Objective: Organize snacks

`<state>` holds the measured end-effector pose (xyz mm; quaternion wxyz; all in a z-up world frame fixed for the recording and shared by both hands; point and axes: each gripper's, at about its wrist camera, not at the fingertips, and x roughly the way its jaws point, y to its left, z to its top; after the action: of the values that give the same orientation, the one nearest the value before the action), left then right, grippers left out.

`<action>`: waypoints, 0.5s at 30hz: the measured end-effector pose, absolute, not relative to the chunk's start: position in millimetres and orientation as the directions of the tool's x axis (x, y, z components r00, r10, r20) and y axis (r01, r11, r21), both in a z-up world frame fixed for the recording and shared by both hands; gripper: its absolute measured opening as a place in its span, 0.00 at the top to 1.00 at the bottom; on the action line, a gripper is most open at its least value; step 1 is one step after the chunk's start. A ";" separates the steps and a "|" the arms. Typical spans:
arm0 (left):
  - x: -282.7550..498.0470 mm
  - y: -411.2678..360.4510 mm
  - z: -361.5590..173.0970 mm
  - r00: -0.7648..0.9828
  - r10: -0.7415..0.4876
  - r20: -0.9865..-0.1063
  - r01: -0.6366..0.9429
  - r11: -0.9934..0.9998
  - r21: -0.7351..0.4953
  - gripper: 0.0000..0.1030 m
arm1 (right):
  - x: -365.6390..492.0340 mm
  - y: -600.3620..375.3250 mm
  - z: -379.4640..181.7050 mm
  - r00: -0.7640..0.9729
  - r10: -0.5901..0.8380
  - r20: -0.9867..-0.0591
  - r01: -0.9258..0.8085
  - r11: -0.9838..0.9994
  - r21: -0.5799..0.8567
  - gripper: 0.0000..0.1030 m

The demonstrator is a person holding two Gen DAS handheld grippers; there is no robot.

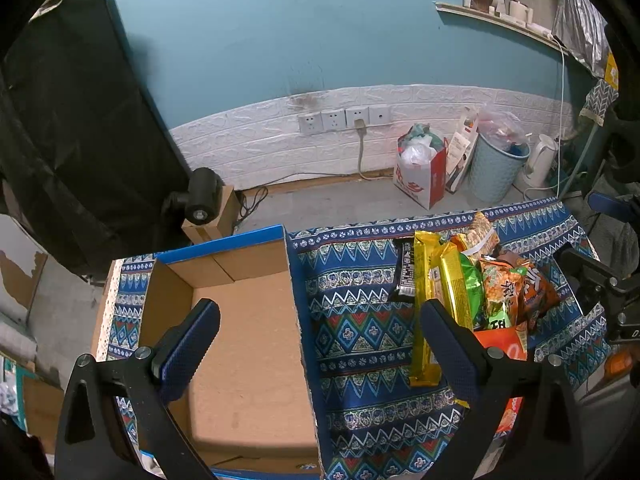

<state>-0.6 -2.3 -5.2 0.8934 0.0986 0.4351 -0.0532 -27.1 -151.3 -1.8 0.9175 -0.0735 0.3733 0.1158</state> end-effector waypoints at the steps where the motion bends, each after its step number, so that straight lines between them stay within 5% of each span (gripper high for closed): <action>1: -0.6 -2.4 -5.1 0.616 -0.009 -0.788 0.180 0.975 0.130 0.02 | -27.2 -151.5 -1.6 0.695 0.159 -0.702 -0.268 0.962 -0.047 0.03; 15: -1.7 -3.1 -5.9 0.613 -0.011 -0.790 0.183 0.975 0.129 0.02 | -28.0 -151.2 -2.4 0.694 0.159 -0.702 -0.268 0.962 -0.047 0.03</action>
<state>-1.7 -3.1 -5.9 0.8925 0.0987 0.4368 -0.0543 -28.0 -151.2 -2.4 0.9175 -0.0728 0.3733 0.1165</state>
